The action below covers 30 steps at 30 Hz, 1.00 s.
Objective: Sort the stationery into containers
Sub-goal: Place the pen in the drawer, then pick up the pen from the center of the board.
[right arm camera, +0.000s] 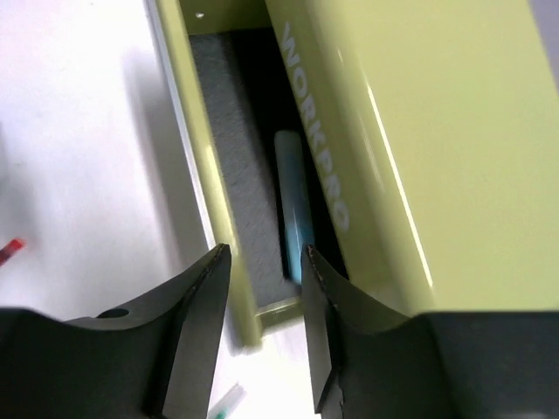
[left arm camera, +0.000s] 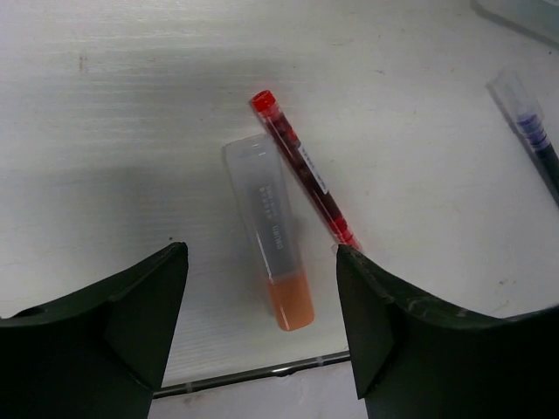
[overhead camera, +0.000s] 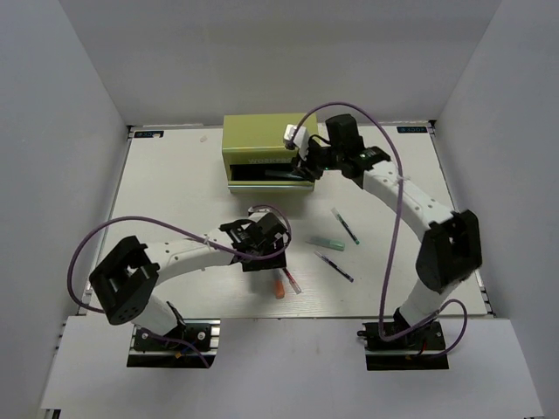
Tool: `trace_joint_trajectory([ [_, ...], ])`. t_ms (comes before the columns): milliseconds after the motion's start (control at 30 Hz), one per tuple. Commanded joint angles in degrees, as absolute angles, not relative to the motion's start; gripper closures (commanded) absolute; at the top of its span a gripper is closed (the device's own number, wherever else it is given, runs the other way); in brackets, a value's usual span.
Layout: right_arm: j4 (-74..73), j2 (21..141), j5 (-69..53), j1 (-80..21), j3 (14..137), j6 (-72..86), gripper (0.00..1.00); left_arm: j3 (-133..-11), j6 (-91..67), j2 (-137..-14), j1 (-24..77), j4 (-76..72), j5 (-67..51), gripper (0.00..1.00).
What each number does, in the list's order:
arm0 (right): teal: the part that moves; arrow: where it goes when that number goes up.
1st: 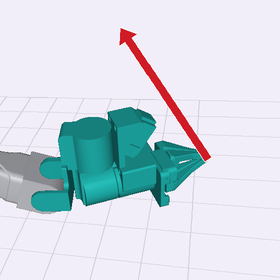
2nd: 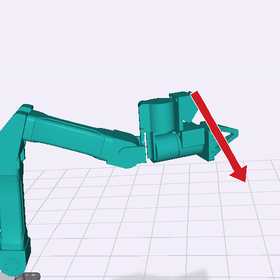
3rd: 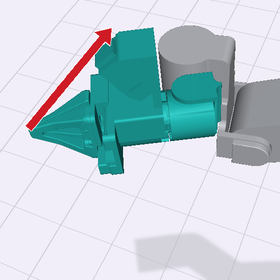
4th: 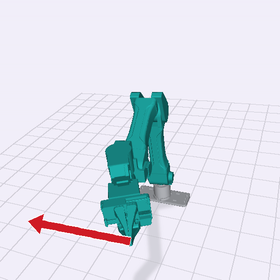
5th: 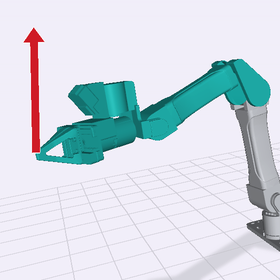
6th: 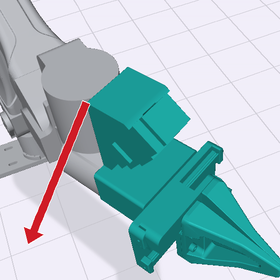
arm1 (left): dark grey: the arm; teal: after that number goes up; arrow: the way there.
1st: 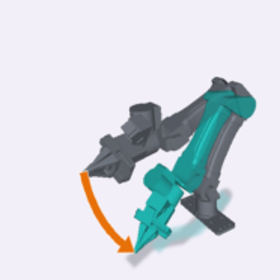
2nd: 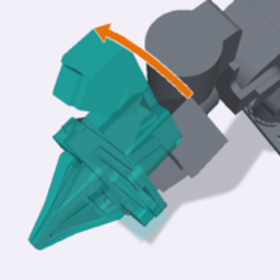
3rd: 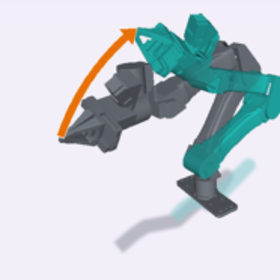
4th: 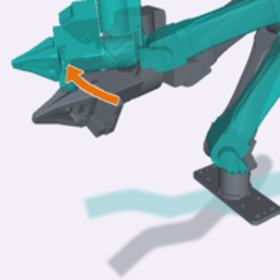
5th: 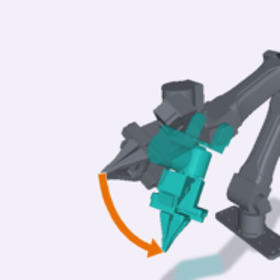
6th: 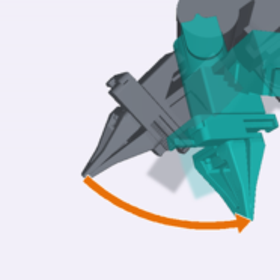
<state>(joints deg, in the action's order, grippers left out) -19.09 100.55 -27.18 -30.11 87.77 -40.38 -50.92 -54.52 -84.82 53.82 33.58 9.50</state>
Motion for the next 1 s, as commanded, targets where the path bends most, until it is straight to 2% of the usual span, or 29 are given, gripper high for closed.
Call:
trace_joint_trajectory([
  [0,-16.09,90.13,-28.3,-29.27,81.59,-35.16,0.56,-54.31,-55.54,-86.91,54.76,35.41,10.81,0.22],
  [133,-12.66,83.86,-25.14,-27.17,71.92,-33.49,0.59,-57.73,-56.6,-91.49,56.43,38.75,11.43,0.29],
  [467,-12.74,79.37,-25.05,-22.33,65.74,-28.21,0.59,-60.29,-56.6,-97.91,58.1,41.57,11.95,0.39],
  [567,-12.92,78.75,-25.66,-21.36,63.9,-27.78,0.58,-59.77,-56.6,-98.96,58.1,41.57,11.95,0.46],
  [600,-12.66,78.49,-25.75,-21.01,63.72,-27.69,0.58,-59.77,-56.6,-98.96,58.1,41.57,11.95,0.51],
  [667,-12.75,78.14,-26.02,-20.48,62.67,-27.51,0.54,-58.63,-56.6,-99.49,58.1,41.57,11.95,0.59],
  [700,-12.83,77.96,-26.19,-20.3,62.32,-27.51,0.47,-58.62,-57.12,-99.49,58.1,41.57,11.95,0.61],
  [800,-12.83,77.08,-26.37,-19.6,61.09,-27.16,0.36,-57.13,-57.13,-99.49,58.1,41.04,11.95,0.71],
  [867,-12.92,76.56,-26.63,-19.25,59.86,-26.81,0.34,-56.43,-57.13,-97.74,58.1,42.53,11.95,0.79],
  [967,-12.92,75.33,-26.89,-18.55,57.84,-26.72,0.33,-56.43,-56.17,-94.41,58.1,43.24,13.35,0.84],
])
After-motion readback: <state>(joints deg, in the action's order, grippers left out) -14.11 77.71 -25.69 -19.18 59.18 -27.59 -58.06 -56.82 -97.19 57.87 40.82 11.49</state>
